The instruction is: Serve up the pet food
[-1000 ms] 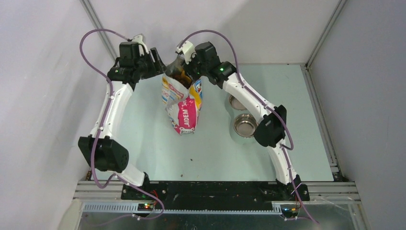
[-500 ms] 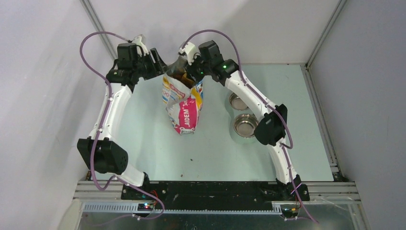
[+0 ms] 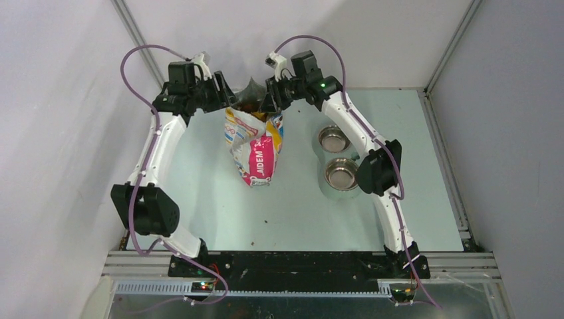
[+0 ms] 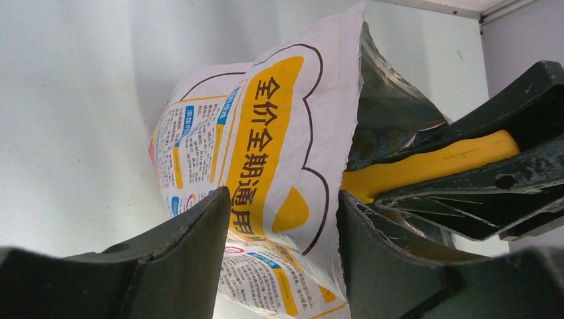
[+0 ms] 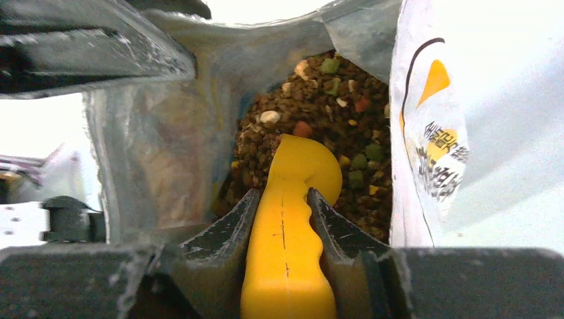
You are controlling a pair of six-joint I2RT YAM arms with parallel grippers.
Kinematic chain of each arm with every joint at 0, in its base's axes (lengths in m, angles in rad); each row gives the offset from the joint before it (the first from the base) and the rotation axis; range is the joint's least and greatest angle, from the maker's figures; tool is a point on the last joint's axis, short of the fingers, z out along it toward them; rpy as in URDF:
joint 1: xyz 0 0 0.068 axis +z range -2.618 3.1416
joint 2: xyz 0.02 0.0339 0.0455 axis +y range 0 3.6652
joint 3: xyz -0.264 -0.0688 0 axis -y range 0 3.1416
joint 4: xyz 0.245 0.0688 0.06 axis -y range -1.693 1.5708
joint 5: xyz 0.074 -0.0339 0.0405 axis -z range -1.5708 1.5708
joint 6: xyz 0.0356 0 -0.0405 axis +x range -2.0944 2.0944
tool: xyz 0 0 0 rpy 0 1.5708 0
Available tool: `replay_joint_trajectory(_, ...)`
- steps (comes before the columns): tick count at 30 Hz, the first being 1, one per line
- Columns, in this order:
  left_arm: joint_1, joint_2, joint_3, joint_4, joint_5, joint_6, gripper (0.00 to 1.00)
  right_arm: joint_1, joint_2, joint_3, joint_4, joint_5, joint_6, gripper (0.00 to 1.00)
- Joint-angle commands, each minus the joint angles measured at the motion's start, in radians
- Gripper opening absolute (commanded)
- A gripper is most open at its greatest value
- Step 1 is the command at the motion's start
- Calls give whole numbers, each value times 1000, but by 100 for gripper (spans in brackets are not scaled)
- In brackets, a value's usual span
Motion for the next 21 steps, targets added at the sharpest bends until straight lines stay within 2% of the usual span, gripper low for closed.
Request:
replay_joint_trajectory(1, 5, 18, 49, -31, 16, 73, 64, -6, 5, 38, 36, -166, 209, 0)
replay_joint_trajectory(10, 5, 70, 145, -97, -12, 170, 64, -80, 6, 33, 124, -184, 404, 0)
replay_joint_trajectory(17, 2, 109, 219, -175, -1, 317, 63, -137, 11, 32, 250, -252, 567, 0)
replay_joint_trajectory(21, -1, 127, 247, -208, 22, 392, 63, -159, -14, -3, 323, -231, 646, 0)
